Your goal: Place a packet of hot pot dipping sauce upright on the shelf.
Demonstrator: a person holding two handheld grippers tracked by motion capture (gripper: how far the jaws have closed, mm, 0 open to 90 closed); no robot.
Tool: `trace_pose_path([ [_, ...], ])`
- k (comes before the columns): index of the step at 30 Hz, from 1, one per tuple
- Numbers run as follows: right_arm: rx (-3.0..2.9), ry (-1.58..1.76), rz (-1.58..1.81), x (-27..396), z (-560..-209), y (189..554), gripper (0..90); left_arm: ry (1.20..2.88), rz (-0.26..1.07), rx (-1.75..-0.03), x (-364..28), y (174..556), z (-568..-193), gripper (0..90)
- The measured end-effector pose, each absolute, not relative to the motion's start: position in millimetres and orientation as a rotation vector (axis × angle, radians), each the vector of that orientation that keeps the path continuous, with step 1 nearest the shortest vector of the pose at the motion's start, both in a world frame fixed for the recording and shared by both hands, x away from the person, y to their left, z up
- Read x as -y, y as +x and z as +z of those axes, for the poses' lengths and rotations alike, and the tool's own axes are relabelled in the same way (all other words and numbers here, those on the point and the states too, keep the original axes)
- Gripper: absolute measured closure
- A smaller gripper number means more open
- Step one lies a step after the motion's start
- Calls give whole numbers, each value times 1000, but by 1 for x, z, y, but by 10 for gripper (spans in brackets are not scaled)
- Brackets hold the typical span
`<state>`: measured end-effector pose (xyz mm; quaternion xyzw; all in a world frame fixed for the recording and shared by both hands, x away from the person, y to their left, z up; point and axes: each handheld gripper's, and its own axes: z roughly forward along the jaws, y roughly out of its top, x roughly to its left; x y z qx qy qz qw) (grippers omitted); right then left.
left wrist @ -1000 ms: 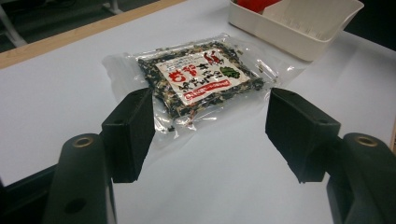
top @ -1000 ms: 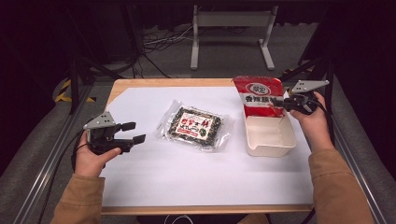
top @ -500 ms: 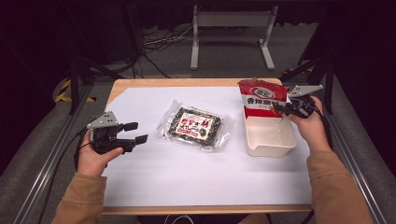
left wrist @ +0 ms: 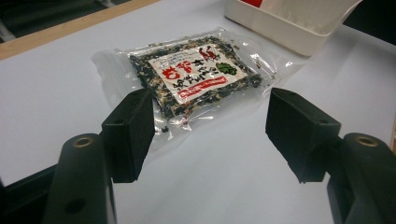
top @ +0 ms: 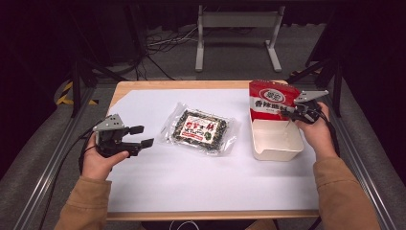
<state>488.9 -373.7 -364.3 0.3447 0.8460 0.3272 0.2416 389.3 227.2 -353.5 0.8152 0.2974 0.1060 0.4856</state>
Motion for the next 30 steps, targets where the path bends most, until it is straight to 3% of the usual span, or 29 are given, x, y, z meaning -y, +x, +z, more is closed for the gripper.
trace_pose_path([
  [6,-2280,972,882,372,-363,487,715,1994,260,-723,-225,391,-355,322],
  [8,-2249,988,908,374,-362,485,590,1997,261,-724,-224,392,-356,309],
  [11,-2235,994,929,373,-361,483,515,1999,259,-728,-224,393,-356,302],
  [12,-2213,1002,934,374,-358,480,453,1998,262,-732,-223,394,-357,300],
  [30,-2130,1045,991,383,-330,437,366,2022,278,-727,-210,406,-360,280],
])
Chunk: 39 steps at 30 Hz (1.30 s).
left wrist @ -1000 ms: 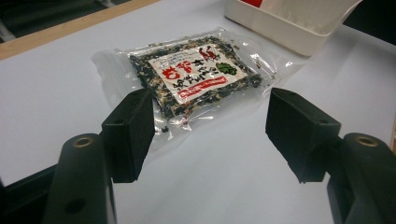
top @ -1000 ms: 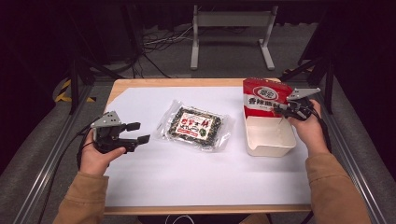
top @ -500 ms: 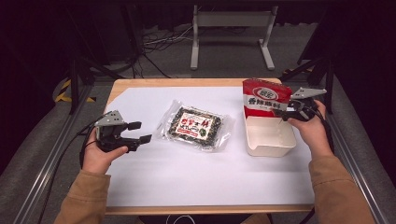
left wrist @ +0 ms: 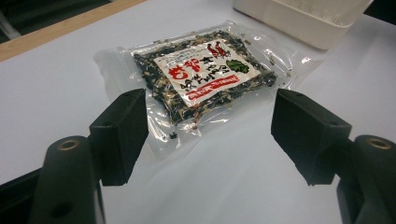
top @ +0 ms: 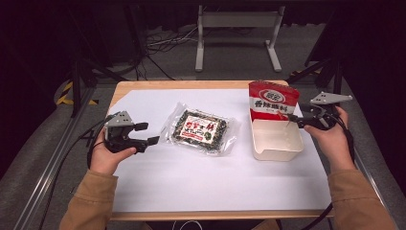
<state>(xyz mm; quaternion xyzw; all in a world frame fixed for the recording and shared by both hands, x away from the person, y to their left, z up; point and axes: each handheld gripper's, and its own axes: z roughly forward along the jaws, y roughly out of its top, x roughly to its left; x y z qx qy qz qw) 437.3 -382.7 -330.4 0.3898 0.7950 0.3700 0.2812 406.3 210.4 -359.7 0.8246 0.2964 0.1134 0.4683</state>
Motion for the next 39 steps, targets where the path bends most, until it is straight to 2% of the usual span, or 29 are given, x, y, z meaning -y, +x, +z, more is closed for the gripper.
trace_pose_path([
  [9,-2127,986,1009,370,-322,399,376,2032,294,-752,-210,414,-362,275],
  [20,-2137,913,1157,349,-322,373,396,2013,298,-802,-212,418,-364,271],
  [27,-2161,856,1181,334,-326,355,418,1972,297,-871,-215,420,-366,226],
  [34,-2247,767,1250,313,-329,344,423,1975,288,-908,-216,426,-371,278],
  [39,-2266,744,1259,303,-332,340,410,1965,292,-939,-214,434,-375,259],
])
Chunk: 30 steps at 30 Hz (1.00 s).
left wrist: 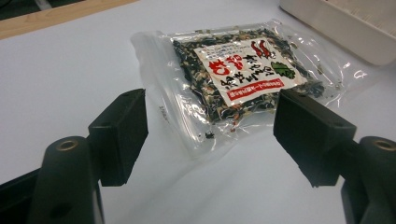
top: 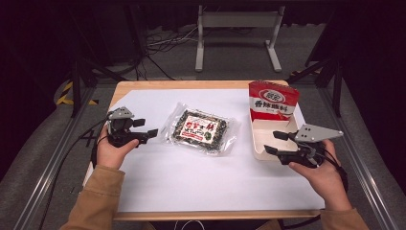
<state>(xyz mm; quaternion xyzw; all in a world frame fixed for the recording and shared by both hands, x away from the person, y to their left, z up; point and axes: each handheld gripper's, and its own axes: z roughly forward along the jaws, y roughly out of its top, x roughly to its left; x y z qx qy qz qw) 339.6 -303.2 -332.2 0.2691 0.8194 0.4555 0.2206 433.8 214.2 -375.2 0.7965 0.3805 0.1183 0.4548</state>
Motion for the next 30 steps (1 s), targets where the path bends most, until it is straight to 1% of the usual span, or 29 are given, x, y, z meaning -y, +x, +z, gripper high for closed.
trace_pose_path([
  [3,-2268,737,1264,299,-334,337,412,1949,284,-955,-213,439,-378,259],
  [7,-2276,724,1274,295,-337,334,413,1950,295,-967,-210,445,-382,282],
  [12,-2273,707,1283,289,-339,330,412,1960,279,-999,-207,453,-391,364],
  [14,-2269,709,1270,288,-339,329,427,1961,270,-1008,-206,456,-395,402],
  [21,-2272,733,1283,286,-340,327,475,1969,205,-1035,-203,464,-407,455],
  [30,-2272,726,1298,284,-341,326,482,1990,131,-1091,-199,472,-422,532],
])
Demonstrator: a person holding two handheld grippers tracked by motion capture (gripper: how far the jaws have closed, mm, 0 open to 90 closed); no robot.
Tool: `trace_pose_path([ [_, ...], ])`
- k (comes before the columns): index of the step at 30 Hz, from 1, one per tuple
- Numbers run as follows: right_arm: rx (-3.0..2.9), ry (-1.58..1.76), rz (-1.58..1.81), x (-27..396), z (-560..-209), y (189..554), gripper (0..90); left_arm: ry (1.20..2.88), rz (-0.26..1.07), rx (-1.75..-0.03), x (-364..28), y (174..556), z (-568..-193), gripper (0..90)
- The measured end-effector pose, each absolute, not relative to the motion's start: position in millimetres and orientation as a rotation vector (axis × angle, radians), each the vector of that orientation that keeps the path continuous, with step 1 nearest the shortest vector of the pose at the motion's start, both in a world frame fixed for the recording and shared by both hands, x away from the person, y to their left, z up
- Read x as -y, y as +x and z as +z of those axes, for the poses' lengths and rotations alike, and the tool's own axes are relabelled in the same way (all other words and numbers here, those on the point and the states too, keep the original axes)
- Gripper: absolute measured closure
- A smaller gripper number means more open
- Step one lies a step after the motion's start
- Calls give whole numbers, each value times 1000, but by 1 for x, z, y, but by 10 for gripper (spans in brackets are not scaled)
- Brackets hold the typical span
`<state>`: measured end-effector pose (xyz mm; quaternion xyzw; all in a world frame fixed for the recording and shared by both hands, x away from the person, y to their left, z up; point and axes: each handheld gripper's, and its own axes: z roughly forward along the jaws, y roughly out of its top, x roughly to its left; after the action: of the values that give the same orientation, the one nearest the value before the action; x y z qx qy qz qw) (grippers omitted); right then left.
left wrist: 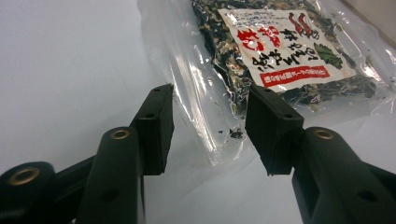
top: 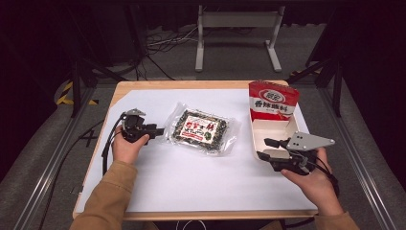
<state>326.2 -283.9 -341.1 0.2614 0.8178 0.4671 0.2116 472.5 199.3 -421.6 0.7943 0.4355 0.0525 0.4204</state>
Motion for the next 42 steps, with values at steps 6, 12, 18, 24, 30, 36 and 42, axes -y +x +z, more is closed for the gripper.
trace_pose_path([
  [6,-2278,714,1295,282,-344,327,471,1986,38,-1130,-200,476,-429,569],
  [12,-2283,713,1293,281,-345,328,466,1993,-16,-1144,-198,479,-434,570],
  [18,-2283,715,1294,281,-346,328,463,2004,-49,-1161,-196,480,-438,583],
  [24,-2284,714,1289,281,-347,329,452,2020,-61,-1176,-194,481,-441,594],
  [30,-2283,716,1290,281,-348,329,447,2023,-74,-1187,-193,482,-444,605],
  [36,-2289,716,1276,279,-350,330,440,2033,-38,-1189,-192,482,-445,681],
  [42,-2290,718,1271,278,-351,330,435,2073,37,-1184,-188,480,-445,831],
])
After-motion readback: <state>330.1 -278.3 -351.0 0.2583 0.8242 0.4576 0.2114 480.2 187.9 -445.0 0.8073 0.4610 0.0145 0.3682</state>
